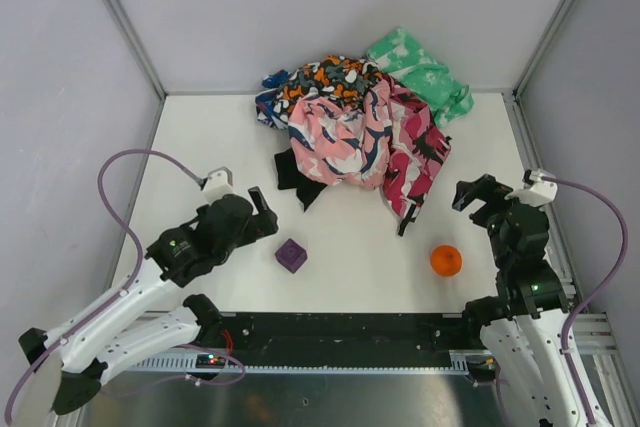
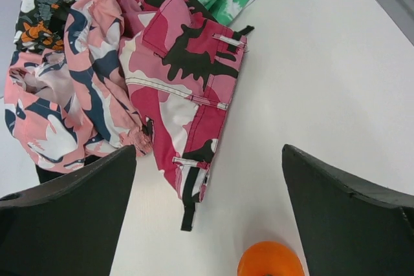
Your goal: Pick out a specific cloth from the pile
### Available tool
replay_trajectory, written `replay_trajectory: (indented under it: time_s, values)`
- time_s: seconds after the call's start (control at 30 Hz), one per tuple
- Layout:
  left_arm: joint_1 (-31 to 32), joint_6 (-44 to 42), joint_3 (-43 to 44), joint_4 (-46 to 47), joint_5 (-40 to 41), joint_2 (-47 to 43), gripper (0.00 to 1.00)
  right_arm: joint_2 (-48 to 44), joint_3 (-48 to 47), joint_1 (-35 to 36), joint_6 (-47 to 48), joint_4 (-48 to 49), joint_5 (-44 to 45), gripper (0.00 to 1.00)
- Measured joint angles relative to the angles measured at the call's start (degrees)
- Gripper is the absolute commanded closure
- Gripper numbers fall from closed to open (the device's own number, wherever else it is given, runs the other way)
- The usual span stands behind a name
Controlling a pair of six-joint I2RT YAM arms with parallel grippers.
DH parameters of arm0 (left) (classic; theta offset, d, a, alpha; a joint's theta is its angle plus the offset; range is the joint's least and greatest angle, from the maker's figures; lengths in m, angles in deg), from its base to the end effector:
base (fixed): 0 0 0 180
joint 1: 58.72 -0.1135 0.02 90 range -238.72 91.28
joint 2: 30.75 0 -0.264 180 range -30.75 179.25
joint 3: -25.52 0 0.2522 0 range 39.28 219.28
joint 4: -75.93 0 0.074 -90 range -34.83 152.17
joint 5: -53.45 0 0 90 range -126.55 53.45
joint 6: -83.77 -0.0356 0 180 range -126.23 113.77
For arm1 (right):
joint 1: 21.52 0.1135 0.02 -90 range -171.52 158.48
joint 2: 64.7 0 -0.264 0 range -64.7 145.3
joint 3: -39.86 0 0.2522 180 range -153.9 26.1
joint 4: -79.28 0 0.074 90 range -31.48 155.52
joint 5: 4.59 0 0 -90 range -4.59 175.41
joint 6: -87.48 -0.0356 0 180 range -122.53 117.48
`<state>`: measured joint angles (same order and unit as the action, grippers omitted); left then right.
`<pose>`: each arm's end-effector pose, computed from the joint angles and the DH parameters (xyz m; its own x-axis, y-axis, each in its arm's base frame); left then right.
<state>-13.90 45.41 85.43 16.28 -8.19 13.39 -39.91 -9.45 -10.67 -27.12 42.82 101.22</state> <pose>0.1177 -0.0932 0.2929 -0.6011 -0.3755 -0.7055 -0.1513 0.9203 -0.3609 0.1155 0.0123 0.3065 -0.1512 0.3789 -0.9130 0.1579 0.9210 0.3560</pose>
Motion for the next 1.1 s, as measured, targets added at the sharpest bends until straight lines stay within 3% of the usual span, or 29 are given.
replay_trajectory:
  time_s: [0.27, 0.53, 0.63, 0.77, 0.83, 1.1]
  values:
    - [0.0, 0.0, -0.4, 0.0, 1.6, -1.2, 0.00, 0.2, 0.9, 0.0, 2.3, 3.8, -5.2, 0.01]
    - [0.0, 0.0, -1.9, 1.3, 1.6, -0.4, 0.00, 8.3, 0.6, 1.1, 7.3, 13.6, -23.8, 0.01]
    - [-0.1, -0.1, -2.8, 2.0, 1.6, 0.0, 0.00, 17.4, -2.7, 8.0, 10.1, 14.4, -24.5, 0.01]
    - [-1.2, -0.1, -4.3, 3.1, 1.5, 0.1, 0.00, 33.5, -12.5, 22.3, 15.0, 15.0, -17.9, 0.01]
    - [-2.3, -0.1, -4.9, 3.6, 1.3, 0.1, 0.00, 41.3, -17.4, 26.1, 16.8, 15.2, -15.6, 0.01]
    - [-10.2, -1.7, -6.8, 8.0, -3.7, 1.3, 0.00, 70.5, -33.3, 29.7, 23.4, 17.3, -6.0, 0.01]
